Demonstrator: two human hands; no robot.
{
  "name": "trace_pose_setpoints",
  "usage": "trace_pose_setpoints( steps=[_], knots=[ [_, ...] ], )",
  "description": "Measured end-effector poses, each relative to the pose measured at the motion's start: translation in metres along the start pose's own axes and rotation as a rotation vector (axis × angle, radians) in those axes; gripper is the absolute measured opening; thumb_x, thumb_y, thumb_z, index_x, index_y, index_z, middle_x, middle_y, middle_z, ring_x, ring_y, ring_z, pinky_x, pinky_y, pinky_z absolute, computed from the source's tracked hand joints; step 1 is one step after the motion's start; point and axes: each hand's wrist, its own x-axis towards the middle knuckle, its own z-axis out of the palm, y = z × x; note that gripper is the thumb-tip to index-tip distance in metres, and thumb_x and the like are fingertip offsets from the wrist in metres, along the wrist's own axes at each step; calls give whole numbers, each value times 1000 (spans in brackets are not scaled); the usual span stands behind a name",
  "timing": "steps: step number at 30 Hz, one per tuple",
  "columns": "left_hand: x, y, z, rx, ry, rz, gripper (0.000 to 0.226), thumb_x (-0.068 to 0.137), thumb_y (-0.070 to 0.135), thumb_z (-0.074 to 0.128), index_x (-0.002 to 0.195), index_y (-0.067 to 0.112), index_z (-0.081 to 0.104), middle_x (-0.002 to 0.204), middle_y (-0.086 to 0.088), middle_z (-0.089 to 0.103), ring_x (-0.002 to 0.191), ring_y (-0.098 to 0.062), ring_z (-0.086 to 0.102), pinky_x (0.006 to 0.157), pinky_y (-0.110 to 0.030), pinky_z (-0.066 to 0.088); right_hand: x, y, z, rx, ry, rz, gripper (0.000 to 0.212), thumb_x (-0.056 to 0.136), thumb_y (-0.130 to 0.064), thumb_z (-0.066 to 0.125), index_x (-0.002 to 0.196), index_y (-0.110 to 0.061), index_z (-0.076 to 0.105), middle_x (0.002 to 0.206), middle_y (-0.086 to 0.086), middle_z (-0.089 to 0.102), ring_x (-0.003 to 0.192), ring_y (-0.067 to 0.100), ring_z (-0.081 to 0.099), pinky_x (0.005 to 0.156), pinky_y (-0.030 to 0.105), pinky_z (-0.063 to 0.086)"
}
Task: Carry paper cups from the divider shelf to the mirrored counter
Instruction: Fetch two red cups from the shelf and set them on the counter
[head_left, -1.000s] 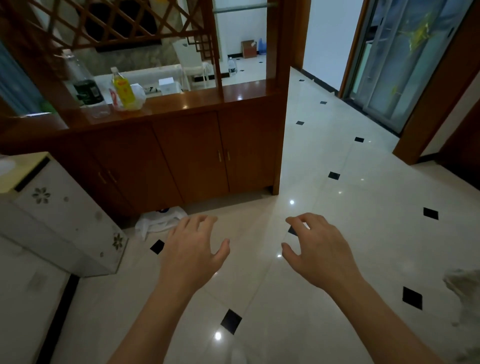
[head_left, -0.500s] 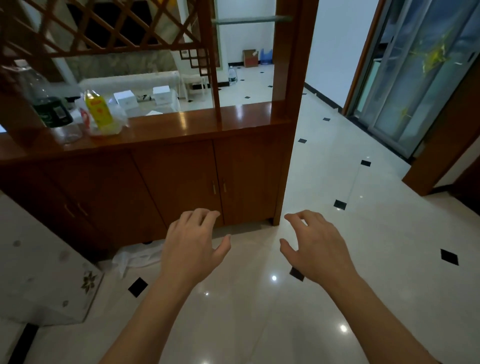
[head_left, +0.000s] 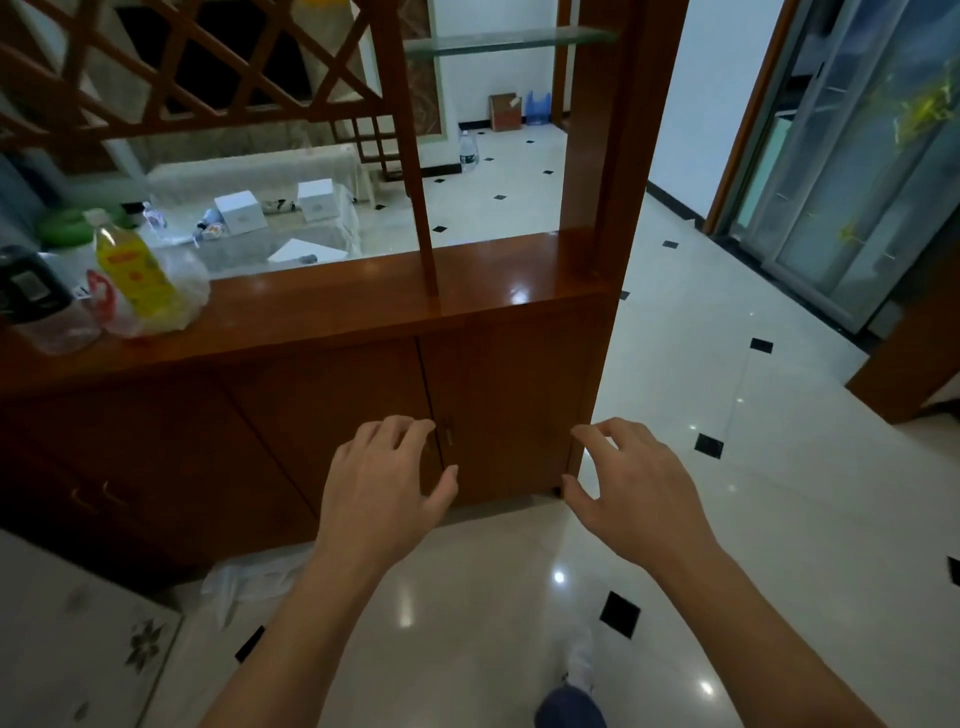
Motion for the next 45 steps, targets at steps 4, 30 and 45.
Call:
trace_pose_setpoints(
  steps=[4, 30, 45],
  knots=[
    [71, 3, 19, 4, 23, -24, 56, 85, 59, 46, 129, 24, 54, 123, 2, 59, 113, -18, 54, 86, -36, 48, 73, 26, 14, 9, -1, -27, 48, 81, -43, 66, 121, -18, 61, 115, 6, 65, 104, 24, 60, 85, 37, 49],
    [446, 28, -71, -95, 556, -39, 53, 83, 47, 56, 125, 16, 59, 122, -6, 62, 112, -26, 54, 91, -44, 48, 482, 107, -94, 33, 374, -253, 50, 82, -45, 62, 126, -23, 55, 124, 2, 60, 111, 21, 55, 88, 38, 47],
    [556, 19, -261, -18, 1053, 129, 52, 82, 59, 43, 121, 27, 55, 114, 7, 60, 103, -14, 54, 82, -32, 48, 590, 76, -308, 18, 890, -354, 51, 82, -48, 60, 127, -25, 55, 123, -3, 59, 106, 18, 55, 85, 35, 49]
  ],
)
